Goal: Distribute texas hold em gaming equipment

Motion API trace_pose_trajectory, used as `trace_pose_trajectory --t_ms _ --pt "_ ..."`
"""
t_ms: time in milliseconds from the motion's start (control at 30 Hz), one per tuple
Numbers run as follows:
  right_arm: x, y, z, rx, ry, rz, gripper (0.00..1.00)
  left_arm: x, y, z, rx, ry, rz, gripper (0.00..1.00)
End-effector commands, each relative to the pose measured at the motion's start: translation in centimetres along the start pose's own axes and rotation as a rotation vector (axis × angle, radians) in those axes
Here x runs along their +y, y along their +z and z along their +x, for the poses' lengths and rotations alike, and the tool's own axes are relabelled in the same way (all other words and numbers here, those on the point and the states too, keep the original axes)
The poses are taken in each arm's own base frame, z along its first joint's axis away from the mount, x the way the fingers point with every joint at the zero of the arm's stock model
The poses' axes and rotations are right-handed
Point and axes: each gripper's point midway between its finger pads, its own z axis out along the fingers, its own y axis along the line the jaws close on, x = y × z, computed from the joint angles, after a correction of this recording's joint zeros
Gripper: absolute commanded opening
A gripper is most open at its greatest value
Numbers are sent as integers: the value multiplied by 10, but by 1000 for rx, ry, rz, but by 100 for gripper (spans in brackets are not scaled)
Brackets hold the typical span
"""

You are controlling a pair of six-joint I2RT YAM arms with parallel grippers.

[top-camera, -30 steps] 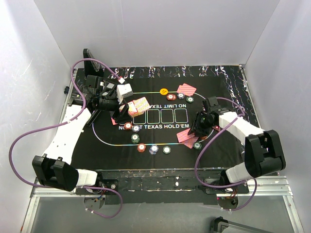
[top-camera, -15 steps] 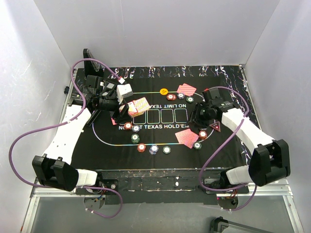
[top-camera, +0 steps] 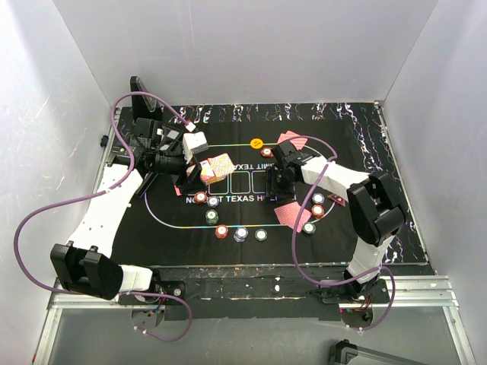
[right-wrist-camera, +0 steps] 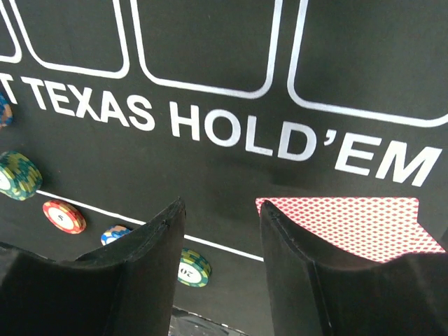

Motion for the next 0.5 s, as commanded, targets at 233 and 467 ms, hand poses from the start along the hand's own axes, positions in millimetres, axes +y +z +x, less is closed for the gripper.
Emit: trace_pose_trajectory --t_ms 233,467 --pt "4 15 -17 -83 -19 -45 53 -7 -12 -23 -57 70 -10 0" --pt "-6 26 -8 -64 -3 -19 52 -7 -14 -23 -54 71 -17 0"
